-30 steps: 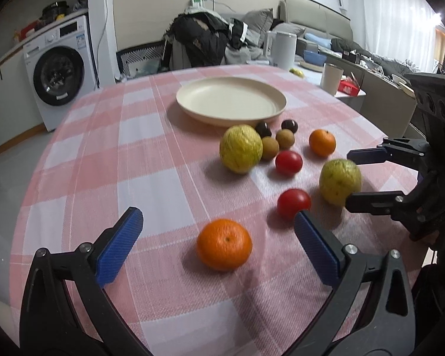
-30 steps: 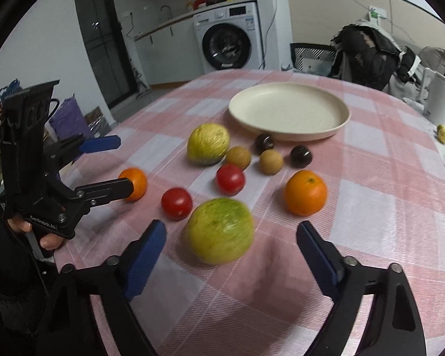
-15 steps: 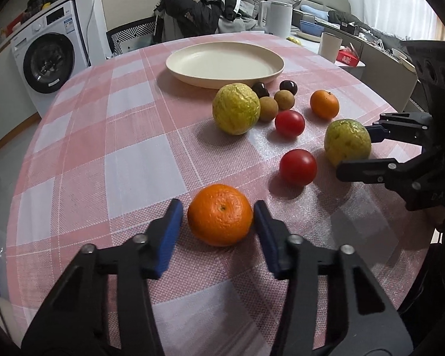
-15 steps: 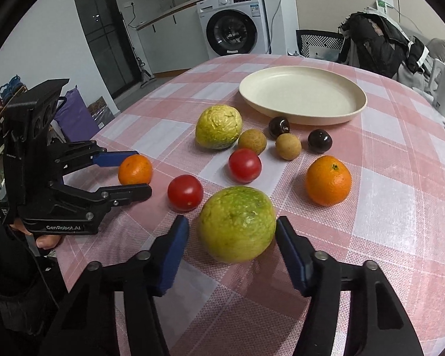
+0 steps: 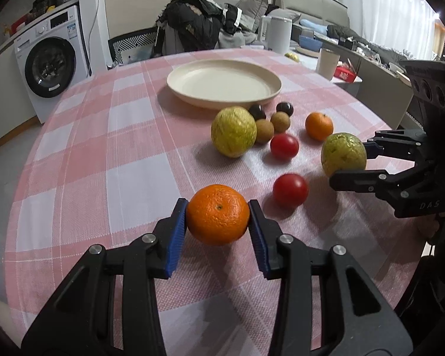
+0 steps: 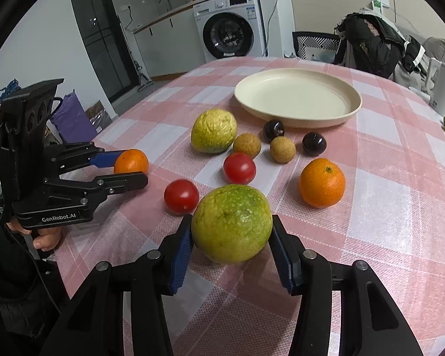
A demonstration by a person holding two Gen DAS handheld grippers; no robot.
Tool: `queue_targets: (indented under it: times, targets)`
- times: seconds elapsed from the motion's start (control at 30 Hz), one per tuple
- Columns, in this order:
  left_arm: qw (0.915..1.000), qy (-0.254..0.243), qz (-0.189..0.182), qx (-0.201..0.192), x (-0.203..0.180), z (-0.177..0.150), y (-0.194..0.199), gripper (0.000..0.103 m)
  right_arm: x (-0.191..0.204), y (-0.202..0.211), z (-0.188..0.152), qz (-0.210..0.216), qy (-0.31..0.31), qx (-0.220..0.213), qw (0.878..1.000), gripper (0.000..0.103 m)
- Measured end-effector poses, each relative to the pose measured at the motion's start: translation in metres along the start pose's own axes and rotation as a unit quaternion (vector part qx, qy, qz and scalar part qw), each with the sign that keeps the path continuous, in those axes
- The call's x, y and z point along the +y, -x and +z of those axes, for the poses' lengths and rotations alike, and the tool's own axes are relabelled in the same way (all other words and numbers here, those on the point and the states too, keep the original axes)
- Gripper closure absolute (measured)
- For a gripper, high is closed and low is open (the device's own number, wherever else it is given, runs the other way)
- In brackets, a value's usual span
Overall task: Organize fruits
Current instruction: 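Carry the orange with the left tool while the right tool carries the green citrus to the plate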
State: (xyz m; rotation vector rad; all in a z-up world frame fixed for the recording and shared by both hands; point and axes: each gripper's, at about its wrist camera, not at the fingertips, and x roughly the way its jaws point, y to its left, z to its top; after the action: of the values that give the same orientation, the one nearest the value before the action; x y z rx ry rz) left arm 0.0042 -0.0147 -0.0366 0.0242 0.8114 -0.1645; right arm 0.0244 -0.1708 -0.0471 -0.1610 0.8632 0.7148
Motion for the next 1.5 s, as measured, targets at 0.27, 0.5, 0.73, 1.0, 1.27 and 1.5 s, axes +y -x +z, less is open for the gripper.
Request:
queue_targets:
  times: [0.27,0.5,0.73,1.0,1.27,1.5]
  targets:
    - [0.9996,0.018,-0.004,-0.023,0.002,0.014,0.001,0.066,-0.015,0.022,0.01,-0.012,-0.021,-0.06,0.998,0.052]
    - [0.9989,0.029,0.001,-0.038,0.004,0.036,-0.002,0.066,-0.03,0.03,0.023,-0.023,-0.047,-0.086,0.995,0.052]
    - [0.9974,0.031,0.006,-0.065,0.002,0.064,0.0,0.066,-0.039,0.027,0.036,-0.029,-0.065,-0.095,0.993,0.052]
    - [0.9962,0.031,0.011,-0.081,0.002,0.092,-0.012,0.066,-0.048,0.025,0.056,-0.031,-0.065,-0.104,0.992,0.052]
    - [0.996,0.032,0.014,-0.082,0.0,0.115,-0.032,0.066,-0.059,0.022,0.077,-0.037,-0.069,-0.109,0.991,0.052]
    - [0.9966,0.029,0.022,-0.074,0.0,0.134,-0.059,0.066,-0.075,0.011,0.094,-0.041,-0.088,-0.105,0.99,0.052]
